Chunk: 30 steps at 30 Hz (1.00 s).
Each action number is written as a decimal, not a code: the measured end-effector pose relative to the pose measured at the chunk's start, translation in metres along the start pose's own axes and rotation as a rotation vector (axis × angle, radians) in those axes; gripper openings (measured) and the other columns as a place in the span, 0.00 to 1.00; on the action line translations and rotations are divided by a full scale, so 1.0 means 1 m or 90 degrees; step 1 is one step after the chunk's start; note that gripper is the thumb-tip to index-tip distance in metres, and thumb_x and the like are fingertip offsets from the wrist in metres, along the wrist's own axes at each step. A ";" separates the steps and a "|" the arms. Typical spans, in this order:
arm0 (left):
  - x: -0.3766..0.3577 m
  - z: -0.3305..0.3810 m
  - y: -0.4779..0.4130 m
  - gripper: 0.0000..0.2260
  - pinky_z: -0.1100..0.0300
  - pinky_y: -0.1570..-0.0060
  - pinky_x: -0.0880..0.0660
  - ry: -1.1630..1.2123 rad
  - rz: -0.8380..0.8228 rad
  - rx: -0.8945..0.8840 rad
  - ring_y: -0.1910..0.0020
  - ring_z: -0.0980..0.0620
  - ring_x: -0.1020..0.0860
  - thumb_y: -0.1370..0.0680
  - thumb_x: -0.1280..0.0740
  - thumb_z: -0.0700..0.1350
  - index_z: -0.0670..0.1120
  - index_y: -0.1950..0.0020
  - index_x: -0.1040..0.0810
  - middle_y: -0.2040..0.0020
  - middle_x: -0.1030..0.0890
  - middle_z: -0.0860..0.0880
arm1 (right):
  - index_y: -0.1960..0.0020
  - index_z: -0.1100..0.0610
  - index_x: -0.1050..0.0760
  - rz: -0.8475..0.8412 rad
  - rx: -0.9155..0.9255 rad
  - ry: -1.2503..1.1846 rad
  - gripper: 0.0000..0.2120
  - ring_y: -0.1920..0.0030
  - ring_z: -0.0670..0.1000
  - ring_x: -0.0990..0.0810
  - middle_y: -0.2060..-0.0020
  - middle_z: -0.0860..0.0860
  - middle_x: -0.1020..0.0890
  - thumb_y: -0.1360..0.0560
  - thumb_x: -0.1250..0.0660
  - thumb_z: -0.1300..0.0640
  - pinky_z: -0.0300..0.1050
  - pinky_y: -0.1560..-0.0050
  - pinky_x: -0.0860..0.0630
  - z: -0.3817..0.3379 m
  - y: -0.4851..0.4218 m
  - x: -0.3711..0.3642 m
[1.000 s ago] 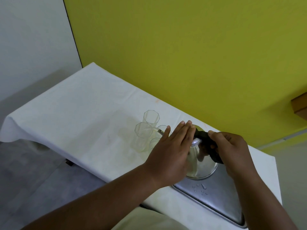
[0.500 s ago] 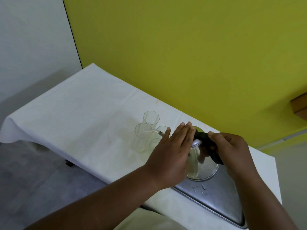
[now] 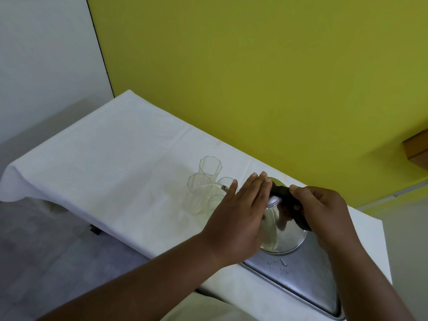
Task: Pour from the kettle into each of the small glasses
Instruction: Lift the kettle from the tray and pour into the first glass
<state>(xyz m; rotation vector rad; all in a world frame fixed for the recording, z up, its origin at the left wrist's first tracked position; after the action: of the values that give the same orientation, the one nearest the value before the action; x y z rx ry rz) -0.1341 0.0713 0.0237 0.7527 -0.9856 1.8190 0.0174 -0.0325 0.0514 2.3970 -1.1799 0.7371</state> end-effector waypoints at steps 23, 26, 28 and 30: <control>0.001 0.000 0.003 0.36 0.42 0.27 0.46 0.008 0.001 -0.001 0.22 0.46 0.51 0.29 0.40 0.41 0.40 0.23 0.49 0.21 0.46 0.42 | 0.69 0.65 0.22 0.006 0.003 0.010 0.29 0.74 0.55 0.30 0.73 0.64 0.17 0.34 0.36 0.37 0.49 0.64 0.33 -0.004 0.005 0.000; 0.002 0.002 0.004 0.37 0.42 0.27 0.46 0.008 -0.001 -0.005 0.22 0.45 0.51 0.30 0.38 0.40 0.39 0.23 0.49 0.21 0.46 0.42 | 0.69 0.65 0.22 0.005 0.005 0.012 0.29 0.74 0.55 0.31 0.72 0.66 0.17 0.34 0.36 0.36 0.49 0.64 0.33 -0.005 0.006 0.000; 0.002 0.002 0.004 0.37 0.42 0.27 0.46 0.010 -0.001 -0.006 0.22 0.45 0.51 0.30 0.37 0.40 0.39 0.23 0.49 0.21 0.46 0.42 | 0.67 0.67 0.22 0.003 0.004 0.018 0.31 0.74 0.55 0.32 0.72 0.66 0.17 0.34 0.37 0.36 0.49 0.64 0.33 -0.005 0.006 0.001; 0.002 0.002 0.004 0.37 0.42 0.27 0.46 0.011 0.000 -0.006 0.22 0.45 0.51 0.30 0.37 0.40 0.39 0.23 0.49 0.21 0.46 0.42 | 0.68 0.67 0.23 0.005 0.004 0.019 0.31 0.74 0.55 0.32 0.72 0.66 0.17 0.34 0.37 0.37 0.49 0.64 0.33 -0.004 0.006 0.001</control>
<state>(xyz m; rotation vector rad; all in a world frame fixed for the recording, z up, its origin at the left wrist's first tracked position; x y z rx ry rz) -0.1385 0.0689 0.0251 0.7302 -0.9821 1.8167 0.0116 -0.0347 0.0561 2.3799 -1.1775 0.7776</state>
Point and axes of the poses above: each hand's wrist, its own y-axis away from the middle knuckle, its own x-axis out of the back of the hand, z = x × y, the point moved 3 cm from there along -y, towards the middle knuckle
